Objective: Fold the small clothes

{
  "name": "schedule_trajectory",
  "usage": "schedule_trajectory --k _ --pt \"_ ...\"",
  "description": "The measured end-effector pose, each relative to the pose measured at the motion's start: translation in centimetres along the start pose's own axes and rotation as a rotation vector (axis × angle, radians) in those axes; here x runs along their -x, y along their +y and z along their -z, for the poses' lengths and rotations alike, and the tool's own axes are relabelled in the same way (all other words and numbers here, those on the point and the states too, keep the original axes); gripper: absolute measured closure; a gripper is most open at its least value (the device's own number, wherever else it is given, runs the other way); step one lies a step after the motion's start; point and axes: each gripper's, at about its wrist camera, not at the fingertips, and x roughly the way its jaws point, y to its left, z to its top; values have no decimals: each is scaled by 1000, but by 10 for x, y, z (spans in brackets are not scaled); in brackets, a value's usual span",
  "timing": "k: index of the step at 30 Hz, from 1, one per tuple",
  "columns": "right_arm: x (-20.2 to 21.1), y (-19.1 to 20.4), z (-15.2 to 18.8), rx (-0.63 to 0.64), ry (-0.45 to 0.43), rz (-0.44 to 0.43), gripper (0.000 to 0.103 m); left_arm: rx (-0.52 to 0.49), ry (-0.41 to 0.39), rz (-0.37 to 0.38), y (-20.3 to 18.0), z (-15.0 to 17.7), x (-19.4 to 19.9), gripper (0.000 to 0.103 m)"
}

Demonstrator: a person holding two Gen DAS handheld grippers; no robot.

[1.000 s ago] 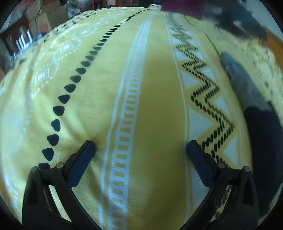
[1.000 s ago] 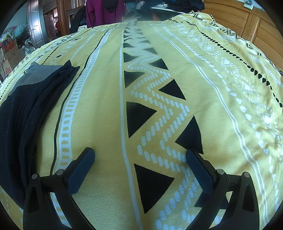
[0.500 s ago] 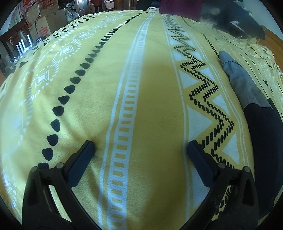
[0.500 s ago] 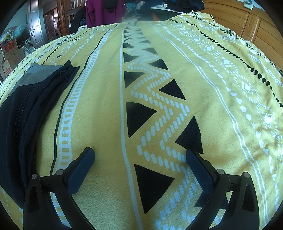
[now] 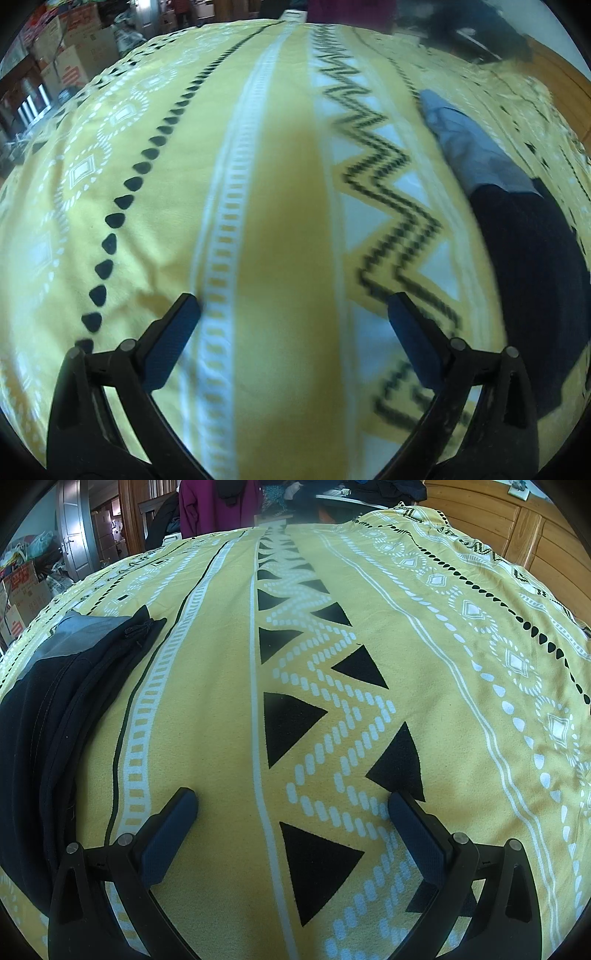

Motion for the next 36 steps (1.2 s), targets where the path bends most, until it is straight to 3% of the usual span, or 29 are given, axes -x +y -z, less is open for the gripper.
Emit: schedule_trajectory --k 4,8,13,15,16,19,21,26,28,30,32,36 --pt "0 0 0 0 0 0 0 -44 -86 147 -57 8 50 4" --pt "0 -1 0 -2 -3 -1 0 -118 -100 225 -114 17 59 4" --pt "-3 -2 -2 -2 3 -11 0 -145 -64 101 -136 16 27 3" --pt "-8 -2 -8 19 15 -13 0 -120 -79 71 -131 16 29 3" --pt "-8 1 -10 43 16 -6 0 -118 -89 12 -126 18 33 3" --pt "-1 14 -14 180 -30 37 0 -80 -92 -52 -107 26 47 4" --pt "7 13 -17 168 -54 5 0 -69 -82 -97 -95 31 51 4" --pt "66 24 -17 155 -106 -52 0 -21 -6 -109 -73 46 35 4" --pt "100 40 -4 151 -129 -120 0 -1 59 -90 -68 57 15 3" --pt "125 63 18 176 -127 -170 0 -28 47 -116 -74 65 8 0" --pt "133 86 43 201 -97 -201 0 -42 43 -128 -78 66 8 0" --pt "107 110 83 233 7 -143 0 -34 47 -118 -77 65 5 0"
